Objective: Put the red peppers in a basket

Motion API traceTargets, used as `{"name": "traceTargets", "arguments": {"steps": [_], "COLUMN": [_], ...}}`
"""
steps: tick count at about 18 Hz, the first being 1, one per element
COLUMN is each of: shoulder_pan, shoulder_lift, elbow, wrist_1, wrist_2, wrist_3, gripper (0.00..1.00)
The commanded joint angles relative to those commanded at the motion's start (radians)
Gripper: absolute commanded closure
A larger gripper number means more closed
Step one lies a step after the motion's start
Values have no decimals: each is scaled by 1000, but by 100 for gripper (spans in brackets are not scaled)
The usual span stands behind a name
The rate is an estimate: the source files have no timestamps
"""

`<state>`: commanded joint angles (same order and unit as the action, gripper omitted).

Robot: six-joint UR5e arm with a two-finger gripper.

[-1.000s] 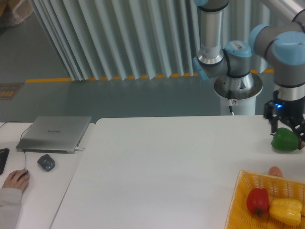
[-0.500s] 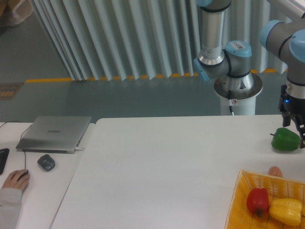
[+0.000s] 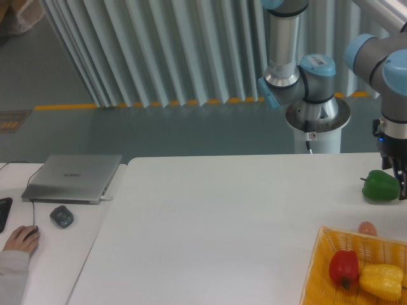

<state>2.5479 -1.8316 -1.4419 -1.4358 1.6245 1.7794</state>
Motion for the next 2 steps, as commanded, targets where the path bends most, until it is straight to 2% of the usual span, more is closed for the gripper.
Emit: {"name": "traceTargets", "arguments": {"steps": [2], "shoulder_pan": [0], "shoulder_lift": [2], "elbow": [-3], "wrist_1": [0], "wrist_2": [0], "wrist_3": [2], "gripper": [0]}}
